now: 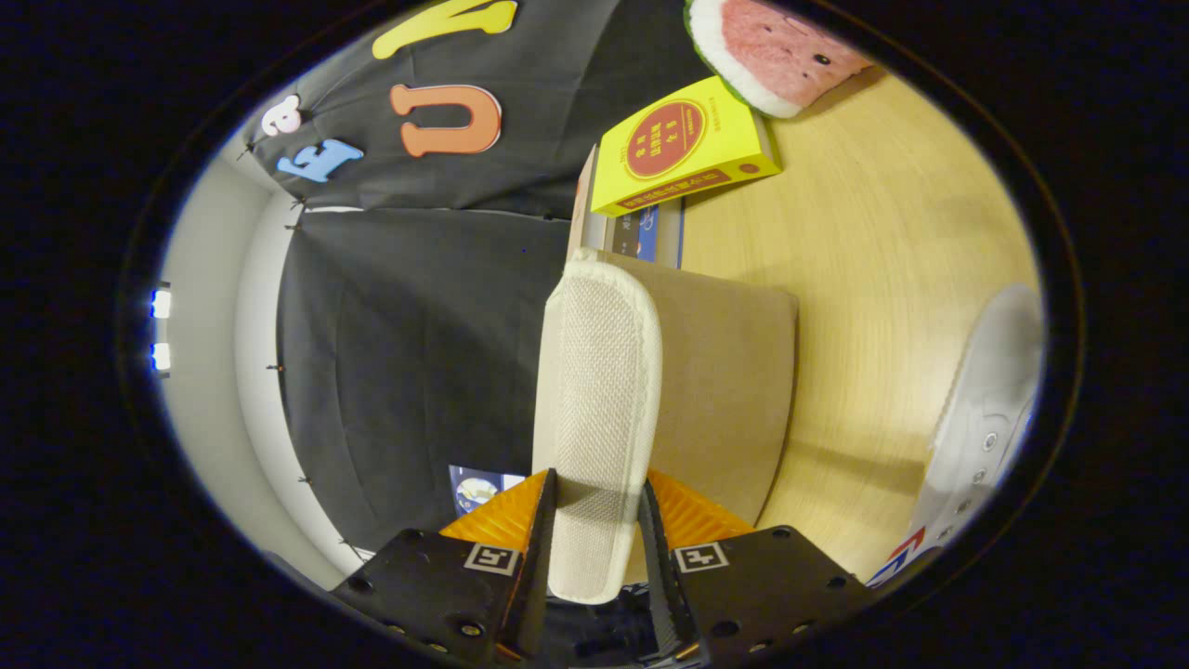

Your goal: Open the storage box then place both shoes into the box .Put the left shoe in first, then the right shoe, with the right side of both shoes facing outward in a uniform manner.

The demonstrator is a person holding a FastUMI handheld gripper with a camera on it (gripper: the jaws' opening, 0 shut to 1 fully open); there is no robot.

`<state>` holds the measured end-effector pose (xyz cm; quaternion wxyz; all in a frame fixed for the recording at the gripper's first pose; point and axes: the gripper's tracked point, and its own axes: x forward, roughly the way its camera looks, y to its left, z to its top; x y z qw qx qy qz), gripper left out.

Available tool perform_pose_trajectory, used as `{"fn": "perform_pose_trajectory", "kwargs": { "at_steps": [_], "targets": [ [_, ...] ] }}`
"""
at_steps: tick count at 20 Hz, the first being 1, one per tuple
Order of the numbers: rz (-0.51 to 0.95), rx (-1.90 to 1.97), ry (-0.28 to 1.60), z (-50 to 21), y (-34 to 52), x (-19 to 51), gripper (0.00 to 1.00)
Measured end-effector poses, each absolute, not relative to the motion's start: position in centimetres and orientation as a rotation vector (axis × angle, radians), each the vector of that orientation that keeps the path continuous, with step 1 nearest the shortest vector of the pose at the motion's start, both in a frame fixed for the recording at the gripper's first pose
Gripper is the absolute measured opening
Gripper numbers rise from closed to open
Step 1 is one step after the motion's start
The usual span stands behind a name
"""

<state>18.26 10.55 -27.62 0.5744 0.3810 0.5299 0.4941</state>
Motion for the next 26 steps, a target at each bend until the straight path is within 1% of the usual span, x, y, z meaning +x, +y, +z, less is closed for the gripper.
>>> {"fn": "perform_pose_trajectory", "kwargs": {
  "at_steps": [1,2,5,6,7,8,15,21,26],
  "targets": [
    [1.131,0.895,1.236,-27.7,10.0,18.5,0.45],
    [1.113,0.887,1.241,-27.4,9.6,18.2,0.26],
    [1.068,0.866,1.269,-26.5,9.1,17.8,0.25],
    [1.046,0.852,1.262,-26.3,9.0,18.1,0.12],
    [1.031,0.853,1.263,-25.5,8.4,18.2,0.12],
    [1.012,0.838,1.258,-25.3,8.6,18.0,0.04],
    [0.916,0.749,1.206,-19.6,9.3,16.7,0.03],
    [0.901,0.753,1.13,-12.9,12.9,15.7,0.02],
    [0.928,0.738,1.095,-7.8,19.0,14.5,0.03]
  ]
}}
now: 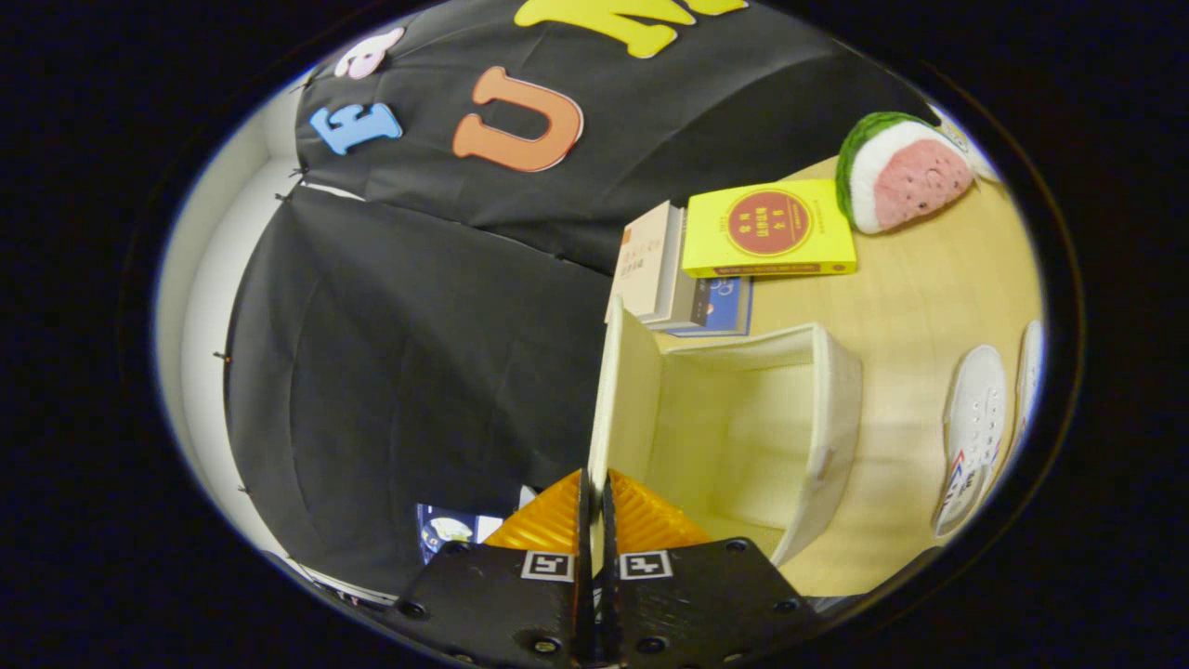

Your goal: Open the storage box then place both shoes into the box .Put the left shoe in first, then the right shoe, with the right side of both shoes facing outward in a uniform manner.

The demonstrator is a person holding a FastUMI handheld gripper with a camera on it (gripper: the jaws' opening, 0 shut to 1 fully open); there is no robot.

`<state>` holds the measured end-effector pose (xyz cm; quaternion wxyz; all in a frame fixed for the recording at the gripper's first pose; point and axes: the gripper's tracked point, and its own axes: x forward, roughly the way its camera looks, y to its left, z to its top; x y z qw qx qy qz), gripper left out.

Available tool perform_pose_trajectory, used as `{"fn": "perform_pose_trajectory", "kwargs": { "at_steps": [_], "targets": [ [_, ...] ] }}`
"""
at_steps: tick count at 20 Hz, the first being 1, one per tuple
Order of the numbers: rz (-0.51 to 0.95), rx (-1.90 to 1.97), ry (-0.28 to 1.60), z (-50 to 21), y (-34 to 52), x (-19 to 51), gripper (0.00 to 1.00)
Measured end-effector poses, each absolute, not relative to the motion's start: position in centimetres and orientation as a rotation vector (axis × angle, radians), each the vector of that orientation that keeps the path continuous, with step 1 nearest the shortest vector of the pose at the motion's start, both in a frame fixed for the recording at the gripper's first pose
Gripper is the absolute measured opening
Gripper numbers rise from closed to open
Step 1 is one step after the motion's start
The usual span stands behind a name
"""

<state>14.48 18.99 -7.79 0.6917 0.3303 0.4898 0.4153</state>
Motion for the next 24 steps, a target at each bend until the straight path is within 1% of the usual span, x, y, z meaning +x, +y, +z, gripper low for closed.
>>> {"fn": "perform_pose_trajectory", "kwargs": {
  "at_steps": [4,10,12,16,17,19,21,24],
  "targets": [
    [0.968,0.675,1.061,-4.8,24.7,13.7,0.05],
    [0.974,0.534,1.015,-3.3,33.0,13.3,0.08],
    [0.991,0.513,1.024,-3.2,35.4,12.7,0.32],
    [0.976,0.564,1.143,-3.6,37.4,11.3,0.81],
    [0.971,0.551,1.15,-4.1,37.2,11.5,0.82],
    [0.948,0.512,1.147,-5.3,36.0,11.8,0.96],
    [0.933,0.5,1.158,-5.9,34.3,11.6,0.96],
    [0.884,0.437,1.167,-8.4,29.4,12.0,0.96]
  ]
}}
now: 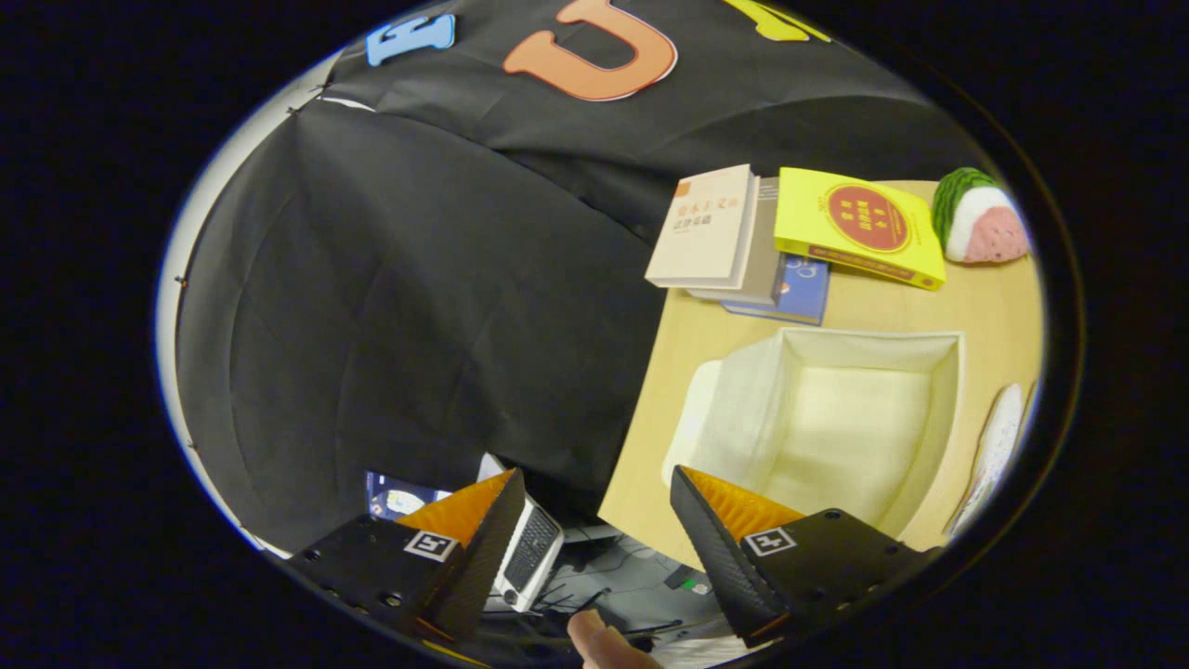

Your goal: Open the storage box then place both shoes into the box .Put the left shoe in first, then the right shoe, with the right side of both shoes facing outward in a uniform manner.

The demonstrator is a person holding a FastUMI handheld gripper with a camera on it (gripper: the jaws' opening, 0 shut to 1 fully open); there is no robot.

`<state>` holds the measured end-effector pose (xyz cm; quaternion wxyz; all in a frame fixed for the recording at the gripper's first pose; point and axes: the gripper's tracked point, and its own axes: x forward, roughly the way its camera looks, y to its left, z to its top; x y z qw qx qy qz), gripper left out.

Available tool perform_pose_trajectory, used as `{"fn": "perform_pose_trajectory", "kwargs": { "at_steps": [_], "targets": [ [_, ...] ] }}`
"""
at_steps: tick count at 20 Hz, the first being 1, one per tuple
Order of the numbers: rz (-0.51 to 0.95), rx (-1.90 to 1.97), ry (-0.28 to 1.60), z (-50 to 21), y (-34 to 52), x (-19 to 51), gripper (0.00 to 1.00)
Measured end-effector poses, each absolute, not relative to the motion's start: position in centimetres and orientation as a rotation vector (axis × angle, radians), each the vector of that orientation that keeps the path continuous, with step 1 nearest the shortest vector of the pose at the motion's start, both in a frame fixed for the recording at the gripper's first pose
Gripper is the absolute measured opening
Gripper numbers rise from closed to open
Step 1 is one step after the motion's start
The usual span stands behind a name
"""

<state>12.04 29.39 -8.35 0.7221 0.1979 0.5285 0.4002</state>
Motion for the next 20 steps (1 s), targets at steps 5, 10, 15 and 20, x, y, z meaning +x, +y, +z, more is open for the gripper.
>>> {"fn": "perform_pose_trajectory", "kwargs": {
  "at_steps": [5,10,15,20],
  "targets": [
    [0.789,0.38,1.202,-13.0,19.3,12.6,0.96],
    [0.687,0.349,1.248,-18.4,10.2,14.2,0.96],
    [0.587,0.221,1.269,-24.1,2.3,15.8,0.96],
    [0.5,0.063,1.29,-29.2,-3.5,15.9,0.95]
  ]
}}
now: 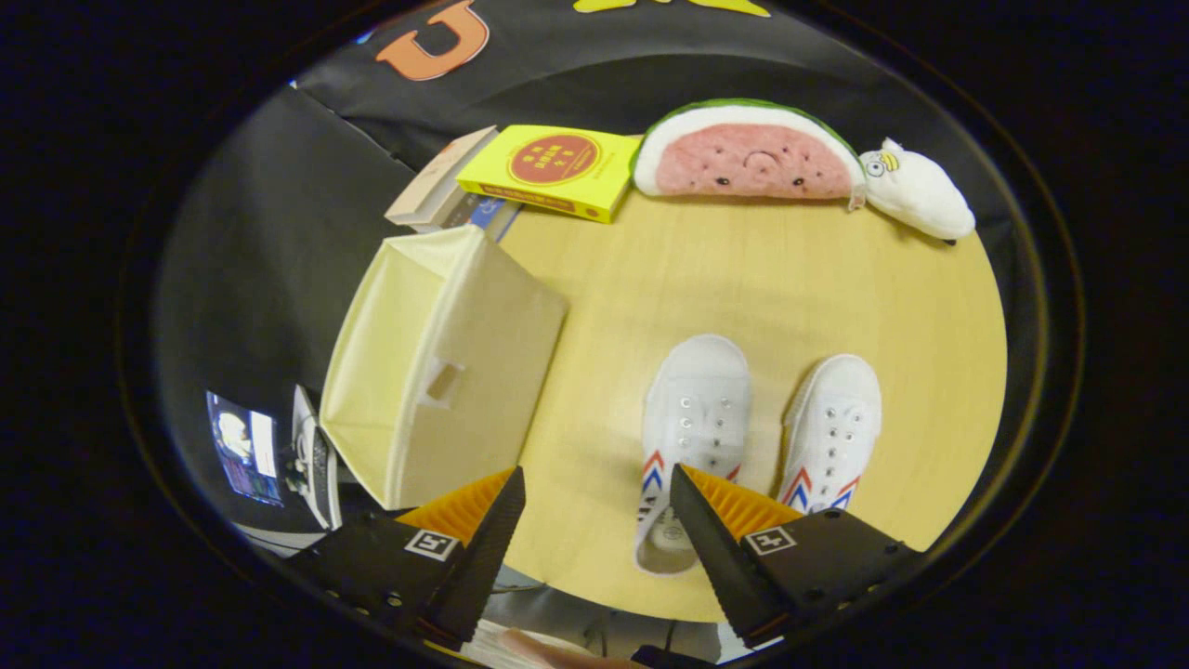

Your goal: Open the storage box then place both shoes into the box .Put the left shoe in first, then the right shoe, with the right side of both shoes facing outward in a uniform manner.

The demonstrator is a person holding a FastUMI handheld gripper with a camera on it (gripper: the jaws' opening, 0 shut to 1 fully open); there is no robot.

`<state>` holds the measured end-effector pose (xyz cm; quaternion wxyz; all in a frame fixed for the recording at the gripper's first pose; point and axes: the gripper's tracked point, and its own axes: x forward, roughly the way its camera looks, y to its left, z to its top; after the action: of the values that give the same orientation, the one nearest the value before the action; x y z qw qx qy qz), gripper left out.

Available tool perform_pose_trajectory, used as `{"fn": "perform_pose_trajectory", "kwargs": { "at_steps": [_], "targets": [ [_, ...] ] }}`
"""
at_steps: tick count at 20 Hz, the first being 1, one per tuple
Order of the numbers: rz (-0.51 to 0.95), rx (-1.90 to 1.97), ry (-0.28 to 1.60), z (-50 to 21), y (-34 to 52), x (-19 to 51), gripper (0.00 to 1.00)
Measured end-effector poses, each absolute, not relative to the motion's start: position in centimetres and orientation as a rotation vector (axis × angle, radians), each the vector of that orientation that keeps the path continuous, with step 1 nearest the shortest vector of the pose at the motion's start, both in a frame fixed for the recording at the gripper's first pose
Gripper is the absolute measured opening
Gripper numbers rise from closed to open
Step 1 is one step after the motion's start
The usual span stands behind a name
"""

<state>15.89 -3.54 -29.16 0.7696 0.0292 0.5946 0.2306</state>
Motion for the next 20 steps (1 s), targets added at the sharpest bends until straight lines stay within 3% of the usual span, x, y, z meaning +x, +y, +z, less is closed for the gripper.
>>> {"fn": "perform_pose_trajectory", "kwargs": {
  "at_steps": [6,9,11,16,17,18,20],
  "targets": [
    [0.398,-0.126,1.303,-34.5,-9.0,16.2,0.94],
    [0.379,-0.223,1.286,-36.9,-10.5,16.5,0.87],
    [0.37,-0.208,1.309,-38.4,-10.5,16.3,0.78],
    [0.409,-0.08,1.358,-40.0,-8.8,16.2,0.3],
    [0.434,-0.074,1.352,-39.8,-8.5,16.2,0.25],
    [0.445,-0.055,1.338,-40.0,-8.4,16.2,0.1],
    [0.462,0.018,1.343,-39.5,-8.5,16.5,0.1]
  ]
}}
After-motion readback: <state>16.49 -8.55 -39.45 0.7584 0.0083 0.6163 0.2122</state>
